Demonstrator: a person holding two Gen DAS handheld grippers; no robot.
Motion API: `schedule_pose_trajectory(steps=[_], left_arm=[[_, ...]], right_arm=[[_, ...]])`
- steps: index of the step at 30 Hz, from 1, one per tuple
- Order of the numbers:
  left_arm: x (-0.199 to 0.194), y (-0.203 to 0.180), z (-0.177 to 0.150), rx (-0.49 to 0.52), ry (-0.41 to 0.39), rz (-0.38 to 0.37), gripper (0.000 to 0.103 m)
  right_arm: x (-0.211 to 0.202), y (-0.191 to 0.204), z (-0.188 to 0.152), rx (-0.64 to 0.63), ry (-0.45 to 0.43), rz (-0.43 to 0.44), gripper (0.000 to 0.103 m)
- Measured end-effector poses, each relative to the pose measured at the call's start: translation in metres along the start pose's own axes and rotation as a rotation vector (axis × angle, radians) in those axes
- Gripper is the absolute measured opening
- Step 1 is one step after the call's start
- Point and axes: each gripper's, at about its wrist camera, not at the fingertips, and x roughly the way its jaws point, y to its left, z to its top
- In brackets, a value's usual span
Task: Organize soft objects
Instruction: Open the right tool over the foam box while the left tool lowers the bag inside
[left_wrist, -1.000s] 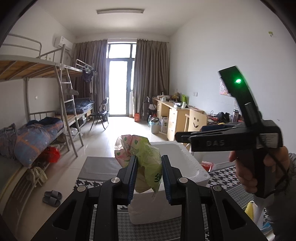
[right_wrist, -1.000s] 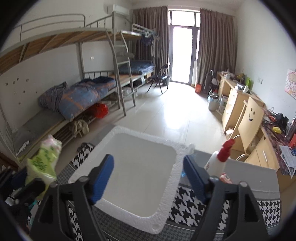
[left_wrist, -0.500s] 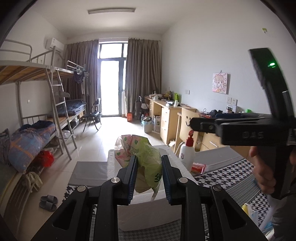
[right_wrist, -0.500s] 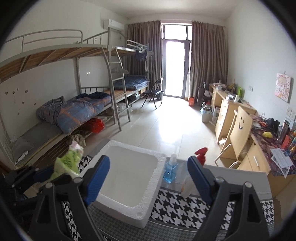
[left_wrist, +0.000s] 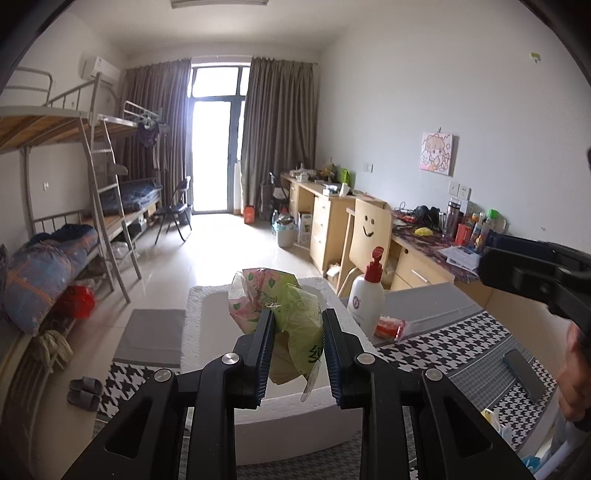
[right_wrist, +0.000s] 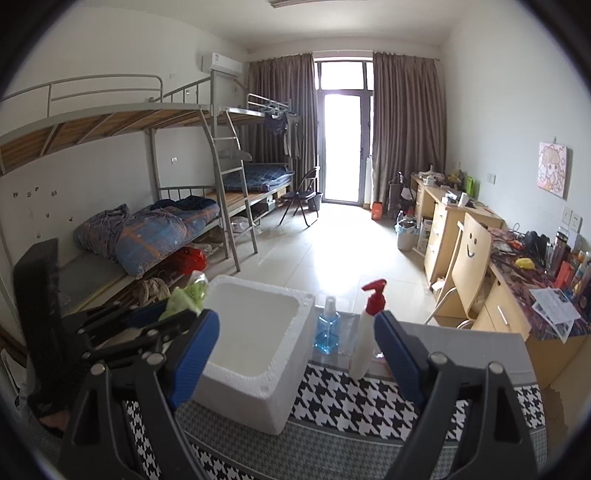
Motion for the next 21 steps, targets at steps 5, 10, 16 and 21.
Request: schedule_pose_trajectory(steps=[5,10,16,21], left_arm=[[0.009,-0.002,0.003,0.007,0.016,0.019,0.028],[0.023,-0.002,0.004,0.005,0.039,0.036,0.028],[0.039,-0.003,0.003,0.003,0.08,0.037,0.028],[0.051,-0.002,0.0,0.002,0.104,0.041,0.028]], right_arm=[[-0.005,-0.003,-0.012,0.014,0.002,-0.005,0.088],[-0.001,-0.004,-0.019,0.022,0.018,-0.009,0.088],[0.002,-0.002,-0.029,0.013,0.037,-0.012,0.088],[0.006,-0.002,-0.034,0.022,0.053,-0.011,0.088]])
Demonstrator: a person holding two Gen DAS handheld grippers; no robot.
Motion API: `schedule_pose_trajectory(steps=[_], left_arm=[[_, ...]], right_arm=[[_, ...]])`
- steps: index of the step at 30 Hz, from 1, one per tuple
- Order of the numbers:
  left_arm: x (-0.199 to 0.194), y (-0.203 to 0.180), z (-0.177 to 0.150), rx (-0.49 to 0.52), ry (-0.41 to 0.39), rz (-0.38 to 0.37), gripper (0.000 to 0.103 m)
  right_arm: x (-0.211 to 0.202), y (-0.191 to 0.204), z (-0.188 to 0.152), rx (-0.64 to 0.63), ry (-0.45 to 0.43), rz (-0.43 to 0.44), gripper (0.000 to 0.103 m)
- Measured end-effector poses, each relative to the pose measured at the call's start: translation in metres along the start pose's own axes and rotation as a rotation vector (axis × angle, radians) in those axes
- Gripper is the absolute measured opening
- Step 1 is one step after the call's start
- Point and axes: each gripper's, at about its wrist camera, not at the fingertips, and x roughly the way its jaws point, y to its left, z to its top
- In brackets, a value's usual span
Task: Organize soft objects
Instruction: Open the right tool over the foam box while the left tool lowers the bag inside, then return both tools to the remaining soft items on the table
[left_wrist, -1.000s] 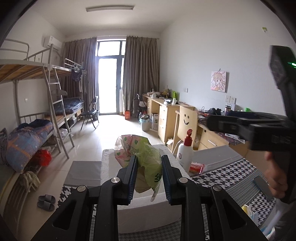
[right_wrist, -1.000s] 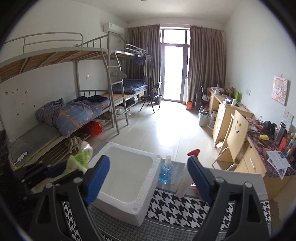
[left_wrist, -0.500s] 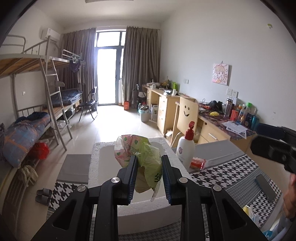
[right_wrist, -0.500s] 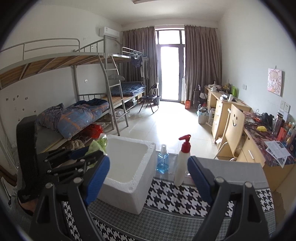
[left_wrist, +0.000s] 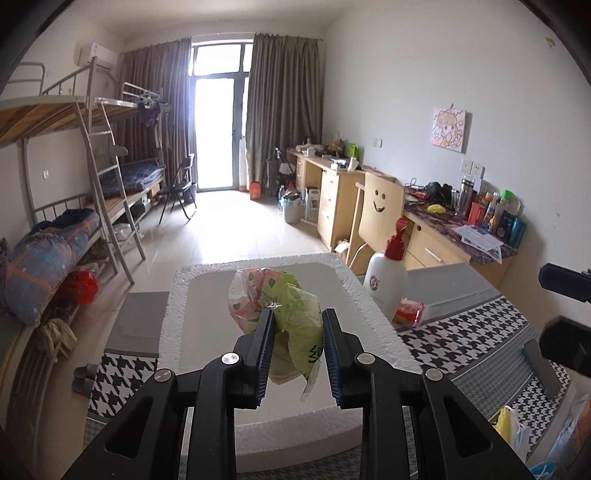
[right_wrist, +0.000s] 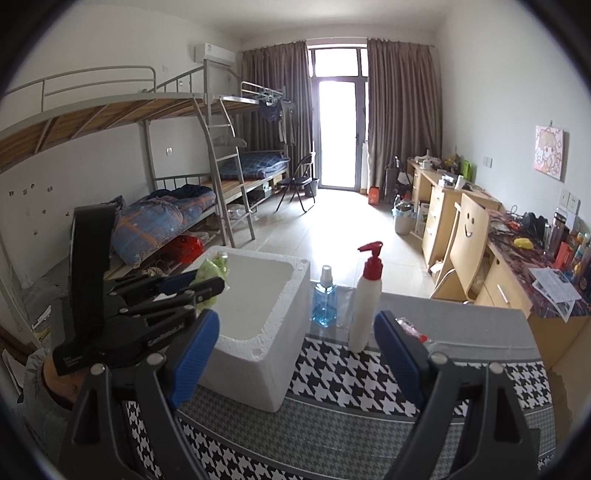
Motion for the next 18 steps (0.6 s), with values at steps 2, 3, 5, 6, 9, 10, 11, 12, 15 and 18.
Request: schedule_pose_trajectory(steps=[2,3,5,6,9,10,11,12,15,18], left_arm=[[0.004,0.001,0.0,0.0,0.005,0.005,0.031],[0.006,0.002,0.0,0.0,0.013,0.007,0.035],[0.007,0.002,-0.001,-0.006,0.019,0.01,0.06],[0.006,0.002,-0.001,-0.011,0.016,0.009,0.066],[0.002,0.002,-0.004,-0.01,0.003,0.015,0.077],[0.0,0.001,-0.005,-0.008,0.004,0.012,0.077],[-0.002,0.0,-0.006,-0.009,0.003,0.006,0.078],[-0.004,-0.001,-0.007,-0.011,0.0,0.003,0.079],[-0.013,-0.003,-0.009,-0.016,-0.027,0.005,0.093],[-0.025,-0.008,-0.011,-0.005,-0.055,0.003,0.099]], right_arm=[[0.002,0.001,-0.002,-0.004,0.008,-0.002,0.088],[0.004,0.0,-0.003,-0.003,0.012,-0.004,0.088],[0.005,-0.001,-0.005,0.004,0.019,-0.004,0.088],[0.004,-0.002,-0.005,0.009,0.019,-0.003,0.088],[0.002,-0.007,-0.005,0.02,0.016,-0.003,0.088],[0.002,-0.008,-0.005,0.021,0.016,-0.003,0.088],[0.001,-0.008,-0.005,0.022,0.016,-0.004,0.088],[0.0,-0.009,-0.005,0.023,0.016,-0.005,0.088],[-0.002,-0.009,-0.005,0.026,0.013,-0.007,0.088],[-0.004,-0.011,-0.007,0.033,0.011,-0.009,0.088]])
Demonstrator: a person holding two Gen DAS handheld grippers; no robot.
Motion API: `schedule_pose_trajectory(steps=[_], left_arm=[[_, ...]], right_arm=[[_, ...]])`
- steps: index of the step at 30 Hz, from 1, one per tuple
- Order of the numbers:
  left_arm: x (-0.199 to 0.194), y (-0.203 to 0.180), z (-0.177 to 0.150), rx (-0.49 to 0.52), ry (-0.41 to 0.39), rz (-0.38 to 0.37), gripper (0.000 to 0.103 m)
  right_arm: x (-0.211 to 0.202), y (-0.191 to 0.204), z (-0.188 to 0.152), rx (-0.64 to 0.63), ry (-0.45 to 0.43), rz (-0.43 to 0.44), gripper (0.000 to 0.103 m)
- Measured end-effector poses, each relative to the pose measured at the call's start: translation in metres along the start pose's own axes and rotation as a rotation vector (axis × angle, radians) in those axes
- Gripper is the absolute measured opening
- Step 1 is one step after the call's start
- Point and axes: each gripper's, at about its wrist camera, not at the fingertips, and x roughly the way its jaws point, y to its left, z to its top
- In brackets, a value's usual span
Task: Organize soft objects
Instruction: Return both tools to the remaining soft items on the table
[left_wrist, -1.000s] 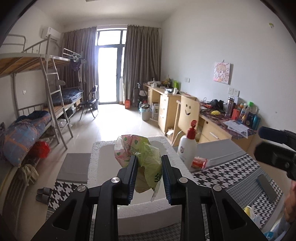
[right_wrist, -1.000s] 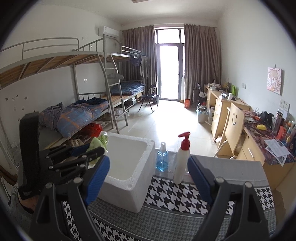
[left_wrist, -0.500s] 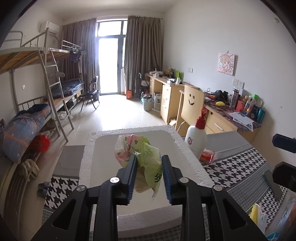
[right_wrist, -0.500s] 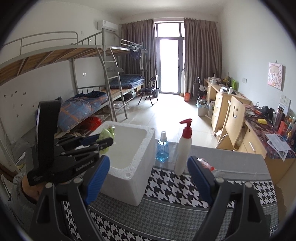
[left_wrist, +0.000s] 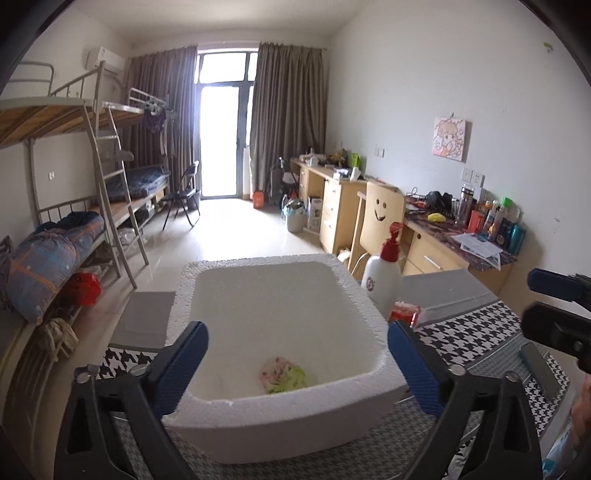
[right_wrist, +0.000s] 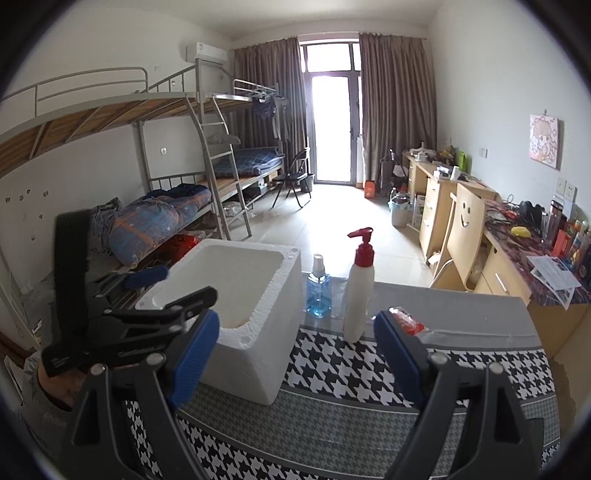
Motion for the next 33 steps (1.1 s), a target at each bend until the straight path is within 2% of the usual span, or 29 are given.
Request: schedule_pose_trajectory(steps=[20,33], left_arm=[[-0.05,-0.02,-0.015,0.017,-0.064,-0.002,0.102],[-0.074,-0.032,-0.028,0.023,-0.084,-0.074,0.102]], right_arm=[[-0.022,-0.007,-0.014,0.02,-0.029,-0.022,0.088],[-0.043,-0.005,-0.028,0.029,-0.059,-0.045,0.088]])
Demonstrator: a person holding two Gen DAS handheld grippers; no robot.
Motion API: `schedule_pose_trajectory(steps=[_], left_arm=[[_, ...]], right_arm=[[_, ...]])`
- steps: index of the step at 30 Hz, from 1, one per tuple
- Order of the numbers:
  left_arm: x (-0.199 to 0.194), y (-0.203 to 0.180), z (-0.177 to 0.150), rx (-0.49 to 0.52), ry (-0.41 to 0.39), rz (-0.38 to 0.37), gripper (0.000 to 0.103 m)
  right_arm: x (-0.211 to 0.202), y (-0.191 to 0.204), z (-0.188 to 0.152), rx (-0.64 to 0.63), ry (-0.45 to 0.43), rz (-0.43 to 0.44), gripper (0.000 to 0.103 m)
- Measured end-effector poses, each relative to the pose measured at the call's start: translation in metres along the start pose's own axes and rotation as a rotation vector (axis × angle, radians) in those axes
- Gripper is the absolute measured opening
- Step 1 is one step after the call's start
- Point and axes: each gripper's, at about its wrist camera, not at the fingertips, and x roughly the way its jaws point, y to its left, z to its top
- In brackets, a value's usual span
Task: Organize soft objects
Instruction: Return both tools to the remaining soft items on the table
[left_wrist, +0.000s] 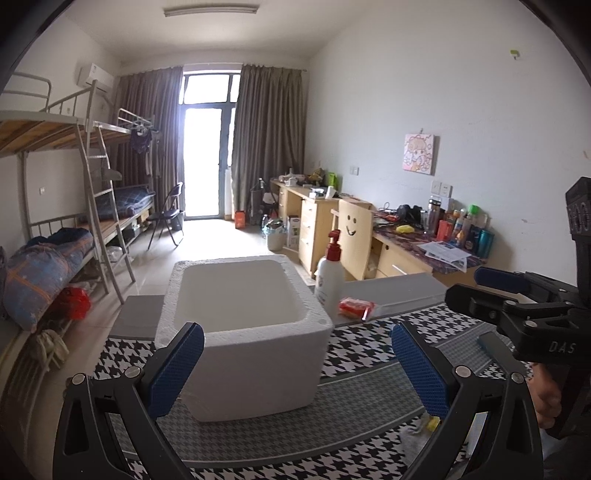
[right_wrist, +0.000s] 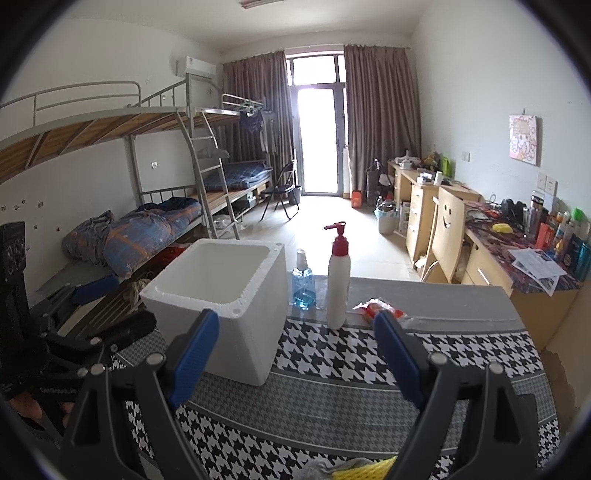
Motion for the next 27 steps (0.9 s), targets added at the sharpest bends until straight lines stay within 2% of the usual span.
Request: schedule_pose_trajectory(steps=[11,27], left_arm=[[-0.022,-0.016,-0.006,0.028,-0.037,-0.058,0.102],[-0.034,-0.04,-0.02,0.049,-0.033,-0.128,0.102]], right_arm=[[-0.019,-0.007,-0.012,0.024,-0.008,-0.04,0.088],[-0.046,-0.021,-0.033,0.068,-0.035,-0.089,0.088]])
